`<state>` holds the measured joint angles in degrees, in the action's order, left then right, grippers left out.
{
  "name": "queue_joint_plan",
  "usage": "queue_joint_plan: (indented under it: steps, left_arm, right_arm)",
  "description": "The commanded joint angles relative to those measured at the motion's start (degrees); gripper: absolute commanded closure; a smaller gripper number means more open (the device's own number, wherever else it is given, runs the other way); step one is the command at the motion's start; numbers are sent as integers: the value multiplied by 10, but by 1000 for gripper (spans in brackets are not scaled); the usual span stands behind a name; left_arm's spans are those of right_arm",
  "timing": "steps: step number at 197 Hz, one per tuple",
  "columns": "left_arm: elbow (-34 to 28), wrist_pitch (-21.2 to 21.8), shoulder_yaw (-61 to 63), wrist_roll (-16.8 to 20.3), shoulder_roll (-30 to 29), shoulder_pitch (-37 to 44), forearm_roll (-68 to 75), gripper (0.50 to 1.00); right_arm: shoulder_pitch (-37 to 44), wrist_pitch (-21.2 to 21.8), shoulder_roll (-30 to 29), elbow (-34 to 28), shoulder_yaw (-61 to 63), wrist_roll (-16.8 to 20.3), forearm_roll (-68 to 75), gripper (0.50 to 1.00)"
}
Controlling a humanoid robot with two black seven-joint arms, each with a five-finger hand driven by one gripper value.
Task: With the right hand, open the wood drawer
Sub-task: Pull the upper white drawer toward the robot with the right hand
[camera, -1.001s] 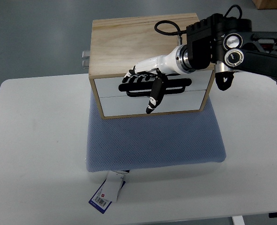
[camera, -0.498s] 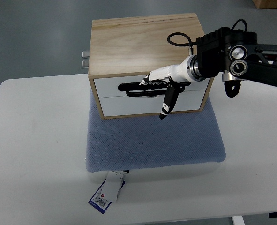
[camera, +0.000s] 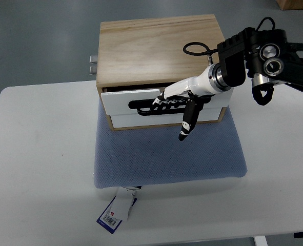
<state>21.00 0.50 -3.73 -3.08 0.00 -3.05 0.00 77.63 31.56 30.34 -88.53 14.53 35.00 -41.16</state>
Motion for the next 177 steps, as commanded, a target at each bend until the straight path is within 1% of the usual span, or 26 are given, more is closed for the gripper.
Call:
queue_joint_plan:
  steps: [1,34,126,177]
  left_arm:
    - [-1,-1,0,0,0,1,0,500]
    - [-2,0,0,0,0,1,0,500]
    - [-2,-1,0,0,0,1,0,500]
    - [-2,0,0,0,0,1,0,500]
  right_arm:
    - [0,11,5,-13,3,0,15,560]
    - [1,34,17,-47,15,0,63,560]
    - [-8,34,32,-88,16,0,111,560]
    - [-11,34,38,-96,38,0,144,558]
